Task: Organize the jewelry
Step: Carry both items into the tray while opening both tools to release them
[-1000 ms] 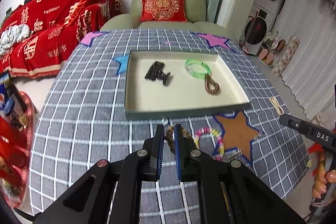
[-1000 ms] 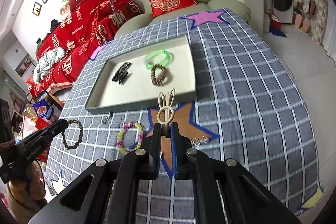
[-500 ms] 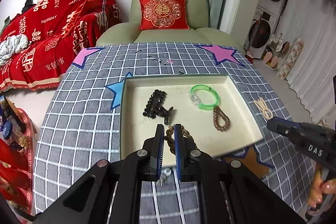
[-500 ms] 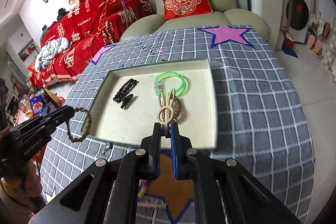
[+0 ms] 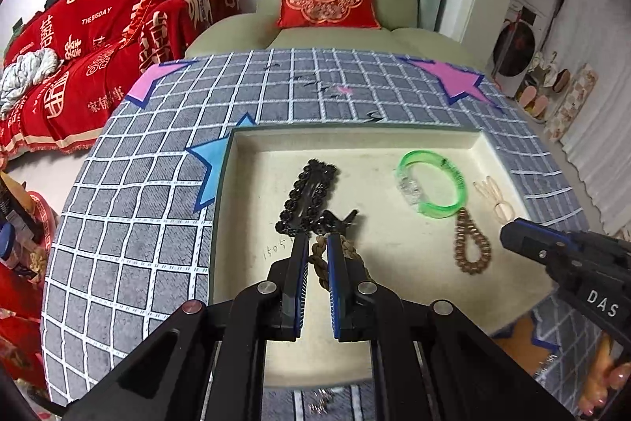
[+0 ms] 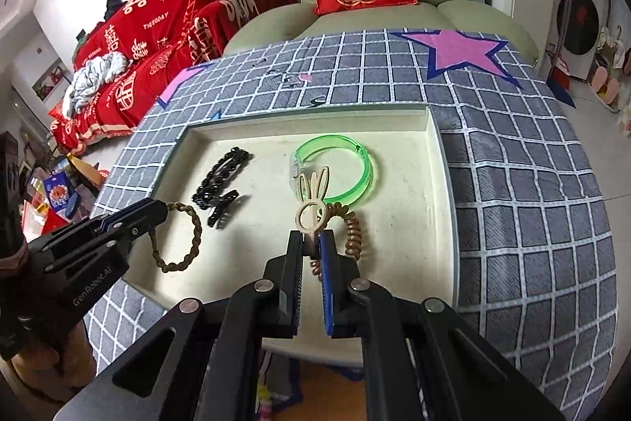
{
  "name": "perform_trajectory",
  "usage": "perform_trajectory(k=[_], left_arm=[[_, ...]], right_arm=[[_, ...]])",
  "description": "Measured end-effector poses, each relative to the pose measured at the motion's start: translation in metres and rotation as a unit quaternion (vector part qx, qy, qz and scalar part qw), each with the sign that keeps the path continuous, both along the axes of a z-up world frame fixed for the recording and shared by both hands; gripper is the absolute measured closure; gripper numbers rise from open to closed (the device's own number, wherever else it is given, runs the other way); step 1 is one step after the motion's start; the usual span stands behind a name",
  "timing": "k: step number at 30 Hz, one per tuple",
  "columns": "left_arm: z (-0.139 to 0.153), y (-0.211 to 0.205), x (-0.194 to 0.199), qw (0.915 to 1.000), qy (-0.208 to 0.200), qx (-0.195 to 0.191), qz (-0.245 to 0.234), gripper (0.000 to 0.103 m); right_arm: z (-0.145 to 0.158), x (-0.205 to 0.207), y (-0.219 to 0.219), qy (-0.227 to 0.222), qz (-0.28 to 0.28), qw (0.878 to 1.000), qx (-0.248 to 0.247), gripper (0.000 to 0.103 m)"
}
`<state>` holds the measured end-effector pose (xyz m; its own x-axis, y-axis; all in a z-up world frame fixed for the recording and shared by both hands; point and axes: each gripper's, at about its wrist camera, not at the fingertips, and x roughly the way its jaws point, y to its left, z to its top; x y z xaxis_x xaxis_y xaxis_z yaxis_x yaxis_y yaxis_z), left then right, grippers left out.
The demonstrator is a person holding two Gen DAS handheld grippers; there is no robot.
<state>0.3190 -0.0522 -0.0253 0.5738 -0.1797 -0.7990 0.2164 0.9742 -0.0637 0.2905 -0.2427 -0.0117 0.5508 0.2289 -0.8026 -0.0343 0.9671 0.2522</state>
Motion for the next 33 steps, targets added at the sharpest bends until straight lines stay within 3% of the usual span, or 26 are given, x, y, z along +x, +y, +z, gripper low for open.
perform_trajectory(k=[15, 29, 32, 33], left_arm=[[-0.030, -0.012, 0.014, 0.9988, 0.014, 0.048, 0.001, 0.085], [-0.034, -0.020, 0.011, 0.9971, 0.008, 0.076, 0.004, 0.085], [-0.034, -0.020, 0.010, 0.9969, 0.009, 0.078, 0.008, 0.085], [-0.034, -0.020, 0.010, 0.9969, 0.010, 0.078, 0.009, 0.085]], right_arm=[[-0.035, 0.023, 0.017, 0.031, 0.019, 0.999, 0.003, 0.094], [-0.035, 0.025, 0.021, 0.034, 0.020, 0.999, -0.004, 0.093], [-0.035, 0.025, 0.021, 0.035, 0.021, 0.999, 0.000, 0.085], [-0.035, 0.025, 0.021, 0.035, 0.020, 0.999, 0.002, 0.074]])
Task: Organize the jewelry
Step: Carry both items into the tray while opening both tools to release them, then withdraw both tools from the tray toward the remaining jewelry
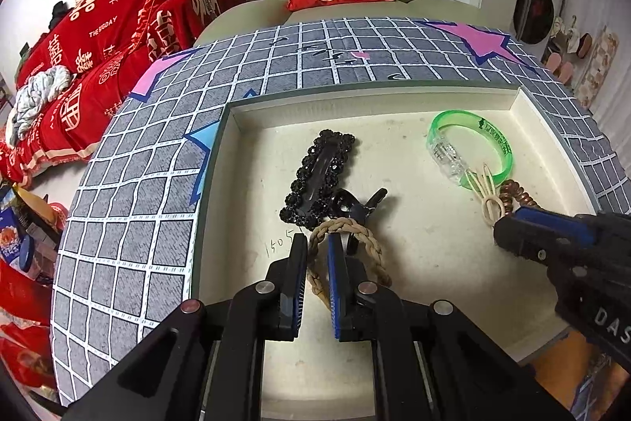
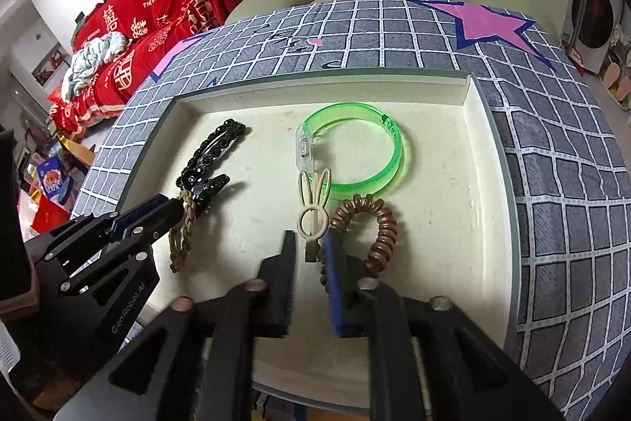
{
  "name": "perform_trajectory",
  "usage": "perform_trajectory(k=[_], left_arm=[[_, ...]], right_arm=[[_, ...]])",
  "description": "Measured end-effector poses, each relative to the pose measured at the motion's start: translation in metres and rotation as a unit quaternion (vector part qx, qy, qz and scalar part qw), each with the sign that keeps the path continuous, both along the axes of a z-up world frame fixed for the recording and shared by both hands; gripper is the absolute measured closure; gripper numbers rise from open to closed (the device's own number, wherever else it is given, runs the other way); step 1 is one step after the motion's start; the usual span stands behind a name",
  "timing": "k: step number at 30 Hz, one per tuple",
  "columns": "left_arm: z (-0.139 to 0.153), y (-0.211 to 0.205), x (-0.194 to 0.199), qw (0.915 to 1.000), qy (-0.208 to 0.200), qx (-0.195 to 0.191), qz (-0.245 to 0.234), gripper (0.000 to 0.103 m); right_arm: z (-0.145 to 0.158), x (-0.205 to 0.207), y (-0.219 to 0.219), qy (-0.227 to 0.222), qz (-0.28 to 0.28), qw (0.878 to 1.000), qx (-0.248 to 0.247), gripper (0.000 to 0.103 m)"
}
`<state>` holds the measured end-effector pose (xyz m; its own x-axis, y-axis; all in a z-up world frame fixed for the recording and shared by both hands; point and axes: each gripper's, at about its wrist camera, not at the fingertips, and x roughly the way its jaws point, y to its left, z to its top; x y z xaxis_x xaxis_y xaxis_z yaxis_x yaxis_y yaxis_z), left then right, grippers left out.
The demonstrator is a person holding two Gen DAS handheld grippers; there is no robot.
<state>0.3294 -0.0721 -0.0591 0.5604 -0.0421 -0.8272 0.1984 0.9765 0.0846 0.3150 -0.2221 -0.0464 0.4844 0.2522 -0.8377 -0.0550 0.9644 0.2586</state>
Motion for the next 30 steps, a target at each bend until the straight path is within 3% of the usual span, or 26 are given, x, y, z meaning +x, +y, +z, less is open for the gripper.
perform_trajectory(k=[1, 3, 22, 23, 24, 25, 26, 30], left_arm=[[0.000, 0.000, 0.000, 1.0000, 0.001, 0.000, 0.001, 0.085], [0.000, 0.001, -0.001, 1.0000, 0.002, 0.001, 0.003, 0.085], [0.021, 0.008, -0.011, 0.9994, -0.020, -0.023, 0.013, 0.084], [0.022, 0.009, -0.012, 0.9994, -0.020, -0.023, 0.014, 0.073], [0.022, 0.009, -0.012, 0.9995, -0.019, -0.022, 0.015, 0.018], [0.023, 0.010, -0.013, 0.9994, -0.021, -0.019, 0.022, 0.000], [0.028, 0.012, -0.016, 0.9984, -0.044, -0.017, 0.032, 0.000], [0.033, 0.011, -0.015, 0.9987, -0.043, -0.014, 0.025, 0.000]], right_arm=[[0.000, -0.001, 0.000, -0.001, -0.001, 1.000, 0.000, 0.061], [0.003, -0.003, -0.001, -0.006, -0.004, 1.000, 0.000, 0.056], [0.036, -0.028, -0.029, -0.040, -0.042, 0.998, -0.002, 0.053], [0.037, -0.029, -0.031, -0.040, -0.043, 0.998, -0.002, 0.053], [0.037, -0.030, -0.032, -0.041, -0.044, 0.998, -0.002, 0.053], [0.038, -0.031, -0.032, -0.042, -0.045, 0.998, -0.003, 0.053], [0.039, -0.031, -0.032, -0.042, -0.045, 0.998, -0.003, 0.053], [0.043, -0.034, -0.034, -0.047, -0.048, 0.998, -0.004, 0.053]])
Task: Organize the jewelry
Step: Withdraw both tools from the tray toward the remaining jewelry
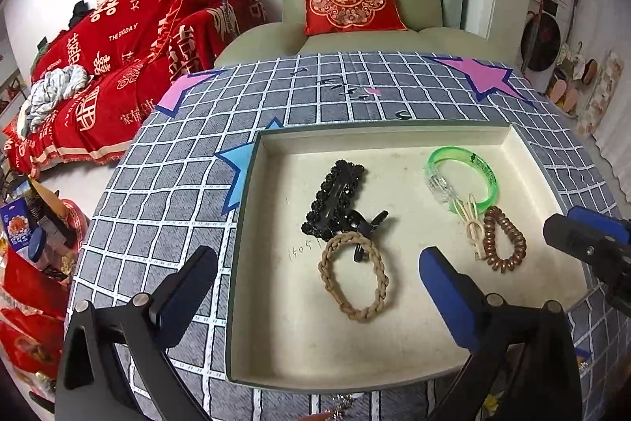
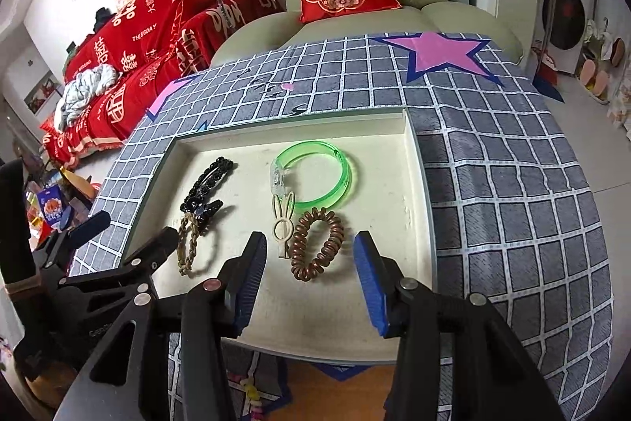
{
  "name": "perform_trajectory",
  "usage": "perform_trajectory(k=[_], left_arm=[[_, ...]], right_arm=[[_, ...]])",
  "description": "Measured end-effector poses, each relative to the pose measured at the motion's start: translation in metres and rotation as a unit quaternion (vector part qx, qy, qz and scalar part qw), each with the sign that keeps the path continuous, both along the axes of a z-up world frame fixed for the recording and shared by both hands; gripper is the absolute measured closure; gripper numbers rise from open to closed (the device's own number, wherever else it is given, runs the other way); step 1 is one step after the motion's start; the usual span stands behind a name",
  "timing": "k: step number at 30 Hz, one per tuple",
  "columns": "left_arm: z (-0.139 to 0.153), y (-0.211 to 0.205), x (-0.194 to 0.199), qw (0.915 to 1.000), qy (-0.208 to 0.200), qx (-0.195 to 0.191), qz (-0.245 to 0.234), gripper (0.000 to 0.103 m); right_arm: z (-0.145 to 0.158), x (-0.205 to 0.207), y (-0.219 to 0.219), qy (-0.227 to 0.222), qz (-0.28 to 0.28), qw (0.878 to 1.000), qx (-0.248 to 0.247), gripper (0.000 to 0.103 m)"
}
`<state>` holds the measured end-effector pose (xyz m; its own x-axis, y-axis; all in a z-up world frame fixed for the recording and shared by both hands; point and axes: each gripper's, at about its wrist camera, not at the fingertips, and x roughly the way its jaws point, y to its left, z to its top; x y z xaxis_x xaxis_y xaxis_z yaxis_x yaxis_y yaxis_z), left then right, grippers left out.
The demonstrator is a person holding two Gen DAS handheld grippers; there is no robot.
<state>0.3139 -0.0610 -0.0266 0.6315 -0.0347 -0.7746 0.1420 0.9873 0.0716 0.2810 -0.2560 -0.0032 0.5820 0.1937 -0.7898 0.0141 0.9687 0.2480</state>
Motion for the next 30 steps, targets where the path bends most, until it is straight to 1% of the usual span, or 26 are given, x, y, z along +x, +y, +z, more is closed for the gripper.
perform_trajectory(k=[2, 3, 4, 8, 10, 17, 23, 28, 30], left_arm=[[0.002, 0.001, 0.000, 1.0000, -0.002, 0.004, 0.002, 0.000], [0.002, 0.001, 0.000, 1.0000, -0.001, 0.004, 0.002, 0.000], [0.002, 0.001, -0.002, 1.0000, 0.000, 0.004, 0.002, 0.000], [0.004, 0.004, -0.009, 1.0000, 0.000, 0.005, 0.003, 0.000], [0.003, 0.004, -0.016, 1.0000, 0.000, 0.006, 0.003, 0.000], [0.010, 0.008, -0.041, 1.0000, -0.002, 0.005, -0.006, 0.000], [0.013, 0.016, -0.063, 1.0000, -0.001, 0.001, -0.007, 0.000], [0.016, 0.025, -0.082, 1.0000, 0.000, -0.003, -0.009, 0.000], [0.015, 0.030, -0.091, 0.9999, 0.000, -0.005, -0.009, 0.000]], right_arm=[[0.001, -0.001, -0.001, 0.000, -0.001, 1.000, 0.002, 0.046], [0.003, -0.003, -0.001, -0.002, -0.001, 1.000, 0.002, 0.038], [0.003, -0.004, -0.001, -0.003, -0.001, 1.000, 0.002, 0.034], [0.007, -0.011, 0.000, -0.003, 0.004, 1.000, 0.000, 0.032], [0.007, -0.015, 0.001, -0.003, 0.004, 1.000, -0.001, 0.019], [0.012, -0.034, 0.003, -0.009, 0.003, 1.000, 0.009, 0.019], [0.022, -0.056, 0.008, -0.031, 0.007, 0.999, -0.006, 0.018], [0.030, -0.077, 0.008, -0.047, 0.004, 0.999, 0.002, 0.018], [0.030, -0.085, 0.008, -0.046, 0.006, 0.999, 0.003, 0.018]])
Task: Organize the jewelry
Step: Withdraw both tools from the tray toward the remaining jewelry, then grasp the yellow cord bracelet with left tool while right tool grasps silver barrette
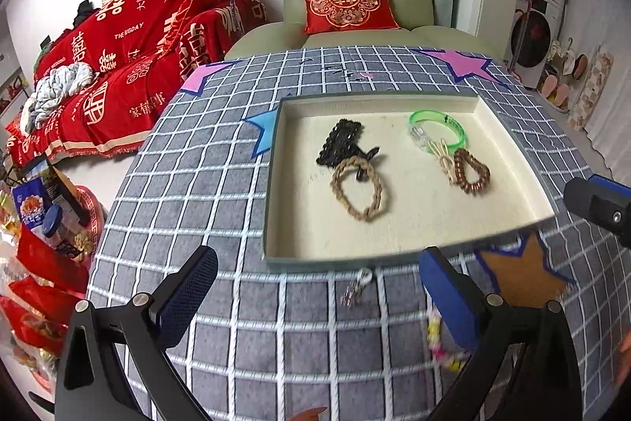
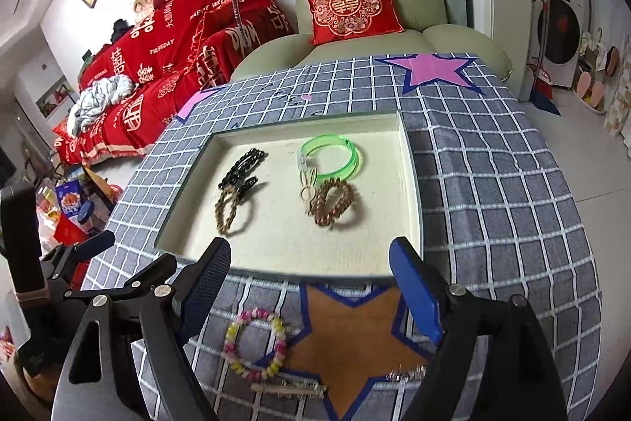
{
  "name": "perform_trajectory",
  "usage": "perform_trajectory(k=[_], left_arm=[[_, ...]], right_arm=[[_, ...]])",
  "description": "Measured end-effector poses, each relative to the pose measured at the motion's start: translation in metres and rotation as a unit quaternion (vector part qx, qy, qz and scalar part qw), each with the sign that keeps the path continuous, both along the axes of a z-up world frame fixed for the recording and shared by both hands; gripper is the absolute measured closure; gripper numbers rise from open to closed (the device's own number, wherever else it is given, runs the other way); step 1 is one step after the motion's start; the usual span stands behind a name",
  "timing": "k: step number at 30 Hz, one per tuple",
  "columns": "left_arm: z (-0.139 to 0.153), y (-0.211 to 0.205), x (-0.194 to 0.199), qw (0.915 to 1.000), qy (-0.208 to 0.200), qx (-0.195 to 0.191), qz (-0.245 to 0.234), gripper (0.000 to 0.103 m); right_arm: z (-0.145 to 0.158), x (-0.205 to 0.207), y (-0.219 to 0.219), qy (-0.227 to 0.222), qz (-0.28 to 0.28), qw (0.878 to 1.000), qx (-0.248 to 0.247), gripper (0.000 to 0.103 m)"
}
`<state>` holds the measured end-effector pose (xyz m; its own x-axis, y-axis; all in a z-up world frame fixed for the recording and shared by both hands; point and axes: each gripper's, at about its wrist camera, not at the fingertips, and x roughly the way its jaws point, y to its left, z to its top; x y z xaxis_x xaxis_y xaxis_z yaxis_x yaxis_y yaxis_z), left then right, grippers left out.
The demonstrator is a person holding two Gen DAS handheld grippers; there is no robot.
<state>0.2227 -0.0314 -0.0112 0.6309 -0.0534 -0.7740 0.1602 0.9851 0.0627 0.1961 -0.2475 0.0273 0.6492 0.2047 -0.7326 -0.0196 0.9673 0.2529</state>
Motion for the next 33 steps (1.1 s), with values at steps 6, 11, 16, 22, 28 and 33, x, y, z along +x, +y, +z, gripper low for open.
perform_trajectory(k=[6, 11, 16, 22, 28, 33], left_arm=[[-0.010, 0.017, -0.025, 0.9999, 0.010, -0.008, 0.007, 0.000], [-0.021, 0.026, -0.047, 0.9994, 0.029, -0.019, 0.004, 0.000], [-0.027, 0.024, -0.072, 0.9985, 0.041, -0.029, -0.023, 0.000], [-0.030, 0.010, -0.104, 0.9966, 0.044, -0.030, -0.063, 0.000], [-0.033, -0.001, -0.126, 0.9949, 0.047, -0.028, -0.085, 0.000], [-0.034, -0.009, -0.138, 0.9929, 0.051, -0.033, -0.102, 0.000]], right_arm=[[-0.008, -0.024, -0.001, 0.022, 0.002, 1.000, 0.001, 0.018], [-0.022, -0.040, -0.003, 0.057, 0.010, 0.998, -0.001, 0.018], [-0.041, -0.060, -0.004, 0.080, 0.016, 0.997, -0.005, 0.018], [-0.058, -0.082, -0.013, 0.102, 0.015, 0.995, -0.007, 0.018], [-0.065, -0.092, -0.018, 0.107, 0.012, 0.994, -0.018, 0.018], [-0.067, -0.092, -0.023, 0.110, 0.008, 0.994, -0.016, 0.018]])
